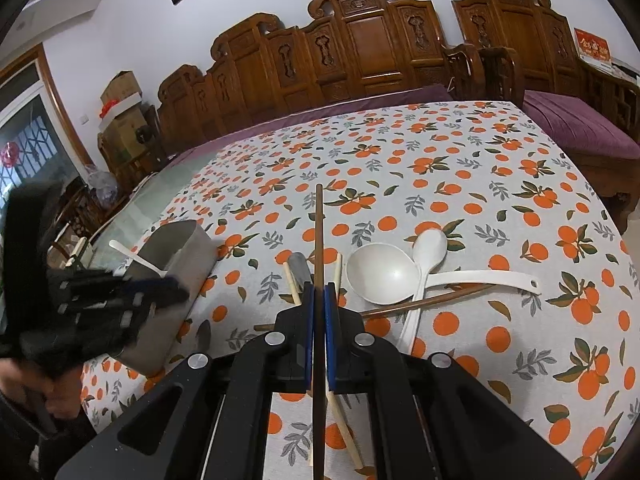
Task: Organize utensils
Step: 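Lift the silver spoon with the left tool and carry it toward the tray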
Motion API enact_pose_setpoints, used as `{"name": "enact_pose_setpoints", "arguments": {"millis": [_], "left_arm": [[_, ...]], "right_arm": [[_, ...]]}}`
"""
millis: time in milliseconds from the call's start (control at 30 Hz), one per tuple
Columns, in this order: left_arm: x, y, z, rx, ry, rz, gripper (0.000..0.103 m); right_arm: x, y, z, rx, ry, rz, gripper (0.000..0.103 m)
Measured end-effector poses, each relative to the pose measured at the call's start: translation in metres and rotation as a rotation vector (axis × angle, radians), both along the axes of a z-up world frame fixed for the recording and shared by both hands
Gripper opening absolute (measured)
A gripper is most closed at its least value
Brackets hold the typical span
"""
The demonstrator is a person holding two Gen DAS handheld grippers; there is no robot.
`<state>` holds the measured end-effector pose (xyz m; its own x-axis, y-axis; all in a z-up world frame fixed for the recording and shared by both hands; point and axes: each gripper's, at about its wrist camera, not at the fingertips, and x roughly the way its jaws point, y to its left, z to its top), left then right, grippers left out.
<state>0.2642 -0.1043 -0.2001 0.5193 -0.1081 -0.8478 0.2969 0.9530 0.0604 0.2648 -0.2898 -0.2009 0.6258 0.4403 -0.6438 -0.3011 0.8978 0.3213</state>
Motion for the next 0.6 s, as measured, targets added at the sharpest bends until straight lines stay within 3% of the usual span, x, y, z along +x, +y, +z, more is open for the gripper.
{"name": "enact_pose_setpoints", "arguments": {"millis": [33, 200, 433, 600], "left_arm": [[-0.005, -0.002, -0.003, 0.021, 0.002, -0.011, 0.032], [-0.010, -0.016, -0.029, 0.144, 0.056, -0.061, 0.033], [0.004, -0.014, -0.052, 0.191, 0.153, -0.055, 0.032], [0.006, -0.016, -0.054, 0.191, 0.161, -0.051, 0.032]], "right_arm": [[0.000, 0.001, 0.000, 0.000, -0.001, 0.002, 0.006], [-0.002, 0.005, 0.003, 0.000, -0.011, 0.014, 0.006], [-0.001, 0.000, 0.003, 0.005, -0.009, -0.001, 0.006], [-0.002, 0.002, 0.004, 0.006, -0.013, 0.004, 0.006]]}}
